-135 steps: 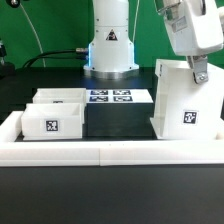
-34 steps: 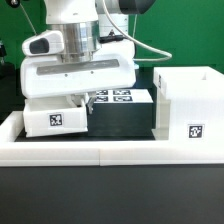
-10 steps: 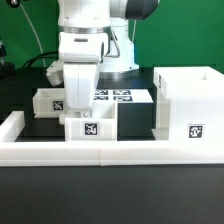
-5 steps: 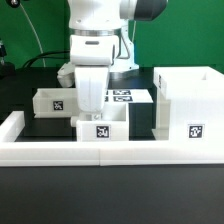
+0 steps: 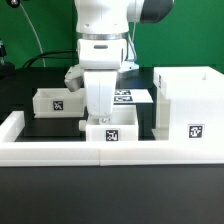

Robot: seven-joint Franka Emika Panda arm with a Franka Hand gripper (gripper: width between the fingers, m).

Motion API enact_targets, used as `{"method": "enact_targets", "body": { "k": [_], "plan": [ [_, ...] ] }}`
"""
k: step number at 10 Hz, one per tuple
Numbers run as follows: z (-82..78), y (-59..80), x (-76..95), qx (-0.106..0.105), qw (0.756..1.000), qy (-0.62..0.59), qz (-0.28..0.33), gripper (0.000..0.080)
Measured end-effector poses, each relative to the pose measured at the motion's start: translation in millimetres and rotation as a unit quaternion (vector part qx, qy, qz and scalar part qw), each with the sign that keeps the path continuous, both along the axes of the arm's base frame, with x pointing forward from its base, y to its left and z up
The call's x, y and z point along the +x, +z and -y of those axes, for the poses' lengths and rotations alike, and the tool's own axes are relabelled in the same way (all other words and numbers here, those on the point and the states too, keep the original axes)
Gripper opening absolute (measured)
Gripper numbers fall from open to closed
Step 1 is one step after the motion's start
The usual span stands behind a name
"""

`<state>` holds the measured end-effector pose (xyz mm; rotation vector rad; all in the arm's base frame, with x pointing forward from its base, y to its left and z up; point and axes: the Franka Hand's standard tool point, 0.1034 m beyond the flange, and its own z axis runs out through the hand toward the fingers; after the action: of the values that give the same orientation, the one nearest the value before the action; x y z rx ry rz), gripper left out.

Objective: Assemble drawer

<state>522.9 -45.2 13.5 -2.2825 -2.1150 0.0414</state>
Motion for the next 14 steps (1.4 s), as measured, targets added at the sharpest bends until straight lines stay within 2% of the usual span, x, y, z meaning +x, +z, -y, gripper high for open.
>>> {"method": "enact_targets", "body": {
  "k": [1,6,10,14],
  "plan": [
    [-0.2,-0.4,-0.5,0.0,1.0,0.0,0.0,0.0042],
    [-27.1,2.0,7.5,0.004,1.0,0.003,0.01,0.0042],
    [-23.5,1.0,5.9,0.003,1.0,0.0,0.009,0.0042],
    [-27.4,-2.3,12.5,-0.001,1.0,0.029,0.011,0.0042]
  ]
}}
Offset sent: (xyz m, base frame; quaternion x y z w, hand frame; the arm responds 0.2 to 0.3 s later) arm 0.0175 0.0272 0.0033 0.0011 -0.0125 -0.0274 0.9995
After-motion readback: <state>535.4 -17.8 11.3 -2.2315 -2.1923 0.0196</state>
